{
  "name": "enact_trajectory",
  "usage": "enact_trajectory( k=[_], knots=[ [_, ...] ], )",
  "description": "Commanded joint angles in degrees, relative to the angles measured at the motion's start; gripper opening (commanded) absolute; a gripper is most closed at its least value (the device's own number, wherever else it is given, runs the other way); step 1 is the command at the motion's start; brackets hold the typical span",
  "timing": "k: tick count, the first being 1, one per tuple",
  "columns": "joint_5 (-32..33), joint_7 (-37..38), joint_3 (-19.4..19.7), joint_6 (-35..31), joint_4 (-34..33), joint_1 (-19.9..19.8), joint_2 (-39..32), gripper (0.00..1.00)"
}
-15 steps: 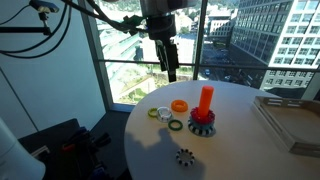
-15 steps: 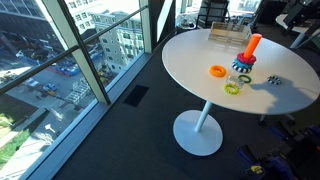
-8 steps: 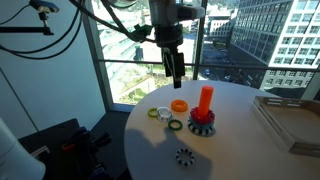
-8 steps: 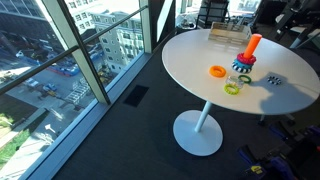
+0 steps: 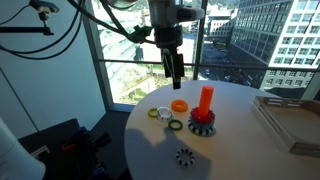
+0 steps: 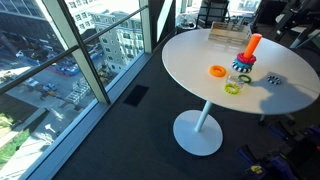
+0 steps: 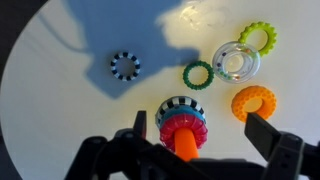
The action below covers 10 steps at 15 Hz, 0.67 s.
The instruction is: Pick up the red ring from the ring holder and put it on the table
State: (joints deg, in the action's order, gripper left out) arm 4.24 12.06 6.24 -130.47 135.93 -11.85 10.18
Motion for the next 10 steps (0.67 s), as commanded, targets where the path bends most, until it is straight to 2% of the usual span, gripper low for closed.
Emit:
enact_trajectory(
  k=[1,10],
  knots=[
    [0.3,1.8,0.5,0.0,-1.2,0.2,-1.5,1.0],
    [-0.1,8.8,1.9,-9.9,-3.8,0.2,-10.3,1.0]
  ],
)
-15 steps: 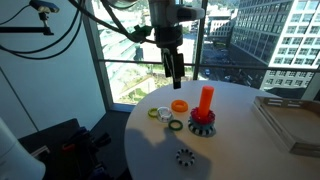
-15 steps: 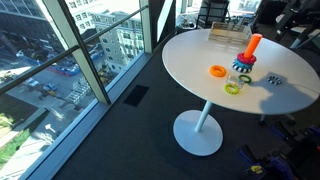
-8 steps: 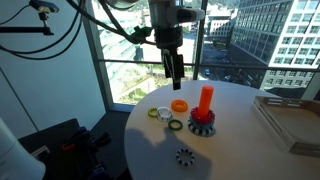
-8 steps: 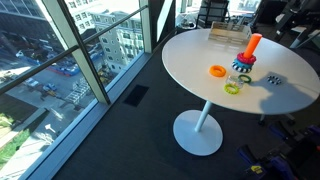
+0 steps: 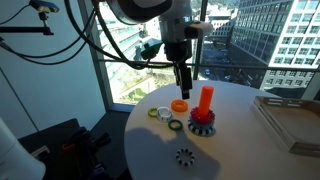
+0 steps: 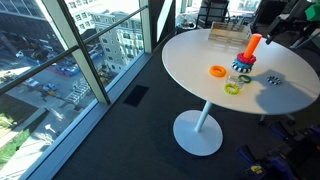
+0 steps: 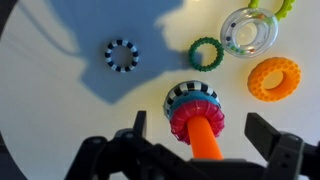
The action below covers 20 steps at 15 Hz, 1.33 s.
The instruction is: Pick up the red ring from the ring holder and put it on the table
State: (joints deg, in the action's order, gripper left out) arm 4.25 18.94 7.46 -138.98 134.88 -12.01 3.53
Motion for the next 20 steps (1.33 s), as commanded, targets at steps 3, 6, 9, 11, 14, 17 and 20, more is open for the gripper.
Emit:
enact_trajectory(
  k=[3,6,9,11,14,17,20],
  knots=[
    [0.1,2.2,1.1,-3.1,-4.6,0.8,-7.3,1.0],
    [-0.2,1.9,1.4,-4.4,-6.5,1.3,-10.8,1.0],
    [-1.1,0.8,1.5,-5.2,-8.4,1.8,-14.0,1.0],
    [-1.4,0.7,1.6,-5.4,-9.6,2.2,-15.9,1.0],
    [-2.5,0.4,1.6,-5.1,-11.2,2.7,-18.3,1.0],
    [-3.5,0.8,1.8,-5.1,-12.3,3.2,-20.2,1.0],
    [-4.7,0.5,1.9,-5.5,-13.1,3.2,-21.6,1.0]
  ],
)
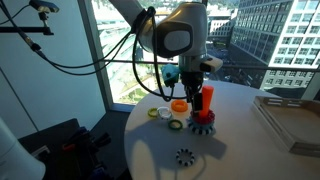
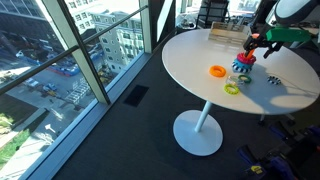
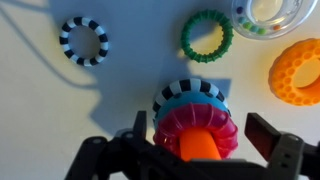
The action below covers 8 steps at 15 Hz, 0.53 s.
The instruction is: Pick up the red ring from the ring holder and put it on the table
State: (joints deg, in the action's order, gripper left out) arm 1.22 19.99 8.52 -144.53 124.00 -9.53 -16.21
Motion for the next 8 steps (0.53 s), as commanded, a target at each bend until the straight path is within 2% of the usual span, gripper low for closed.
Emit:
enact_trajectory(
  k=[1,8],
  knots=[
    [-2.1,-0.8,0.8,0.1,-2.4,0.7,-2.3,1.0],
    [-4.2,-1.7,0.6,-1.5,-4.0,0.6,-4.9,1.0]
  ],
)
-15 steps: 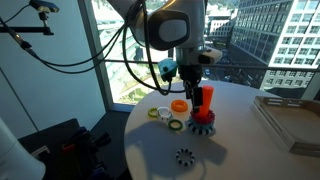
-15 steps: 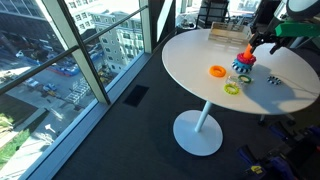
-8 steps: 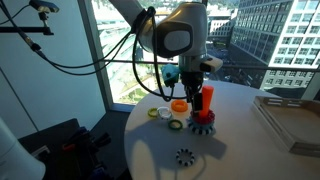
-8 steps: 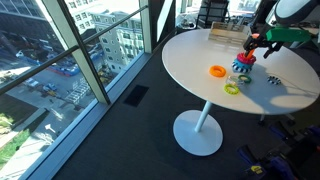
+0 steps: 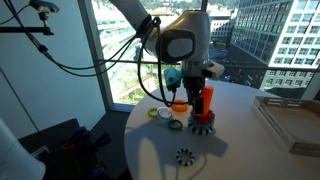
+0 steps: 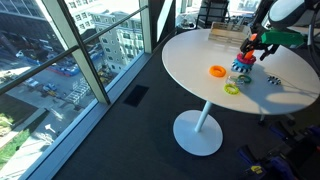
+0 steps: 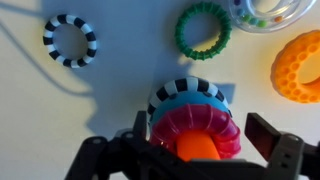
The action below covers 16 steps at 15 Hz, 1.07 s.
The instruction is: Pick up the red ring from the ring holder and put it on the table
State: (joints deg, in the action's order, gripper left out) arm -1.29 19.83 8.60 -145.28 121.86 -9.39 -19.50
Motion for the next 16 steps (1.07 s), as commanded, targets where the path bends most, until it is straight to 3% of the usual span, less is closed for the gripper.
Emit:
enact_trajectory(
  k=[1,10,16],
  knots=[
    [-1.9,-1.7,0.4,-1.2,-2.1,0.5,-1.9,1.0],
    [-4.9,-3.9,-0.3,-2.2,-3.3,0.2,-3.8,1.0],
    [-3.3,-0.7,1.7,-2.3,-1.6,1.8,-1.6,1.0]
  ],
)
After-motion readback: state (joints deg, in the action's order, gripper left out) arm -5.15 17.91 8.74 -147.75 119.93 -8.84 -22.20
